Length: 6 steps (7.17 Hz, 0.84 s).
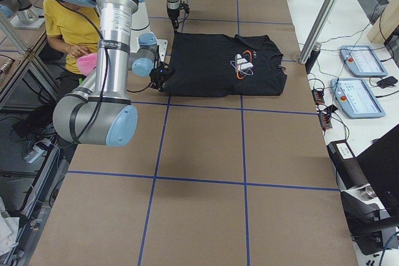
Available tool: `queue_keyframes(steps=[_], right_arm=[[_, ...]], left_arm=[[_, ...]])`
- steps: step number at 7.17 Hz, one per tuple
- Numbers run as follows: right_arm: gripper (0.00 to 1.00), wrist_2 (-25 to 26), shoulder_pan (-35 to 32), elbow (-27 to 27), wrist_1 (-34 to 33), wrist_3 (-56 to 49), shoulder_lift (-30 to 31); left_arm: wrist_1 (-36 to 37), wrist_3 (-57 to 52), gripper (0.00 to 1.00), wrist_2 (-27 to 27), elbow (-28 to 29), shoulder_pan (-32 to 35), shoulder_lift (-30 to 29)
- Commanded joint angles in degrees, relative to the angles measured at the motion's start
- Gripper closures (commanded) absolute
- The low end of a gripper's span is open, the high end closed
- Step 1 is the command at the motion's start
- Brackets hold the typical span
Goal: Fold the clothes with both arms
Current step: 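Grasp both hem corners with the left and right grippers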
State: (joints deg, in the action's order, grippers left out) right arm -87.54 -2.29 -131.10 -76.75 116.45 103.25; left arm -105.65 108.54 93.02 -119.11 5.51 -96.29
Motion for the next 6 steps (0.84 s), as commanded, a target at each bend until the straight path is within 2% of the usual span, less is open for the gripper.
queue_keyframes(steps=[1,2,4,5,6], right_arm=[[1.00,-0.35,0.09,-2.30,0.02,0.00,1.23],[1.00,-0.96,0.18,-5.80,0.02,0.00,4.47],[1.00,-3.33,0.09,-9.86,0.02,0.00,6.95],[1.00,-4.65,-0.61,-11.27,0.02,0.00,7.22],[1.00,-7.10,-4.09,-11.46,-0.15,-0.17,6.53]], left_arm=[[0.18,-0.09,1.00,1.80,-5.83,0.29,3.19],[0.45,-0.09,1.00,2.08,-9.44,0.46,5.04],[1.15,0.00,1.00,5.22,-17.26,1.08,6.55],[1.33,0.00,1.00,5.50,-18.60,2.91,5.51],[1.33,-0.17,1.00,6.99,-18.09,7.54,2.02]])
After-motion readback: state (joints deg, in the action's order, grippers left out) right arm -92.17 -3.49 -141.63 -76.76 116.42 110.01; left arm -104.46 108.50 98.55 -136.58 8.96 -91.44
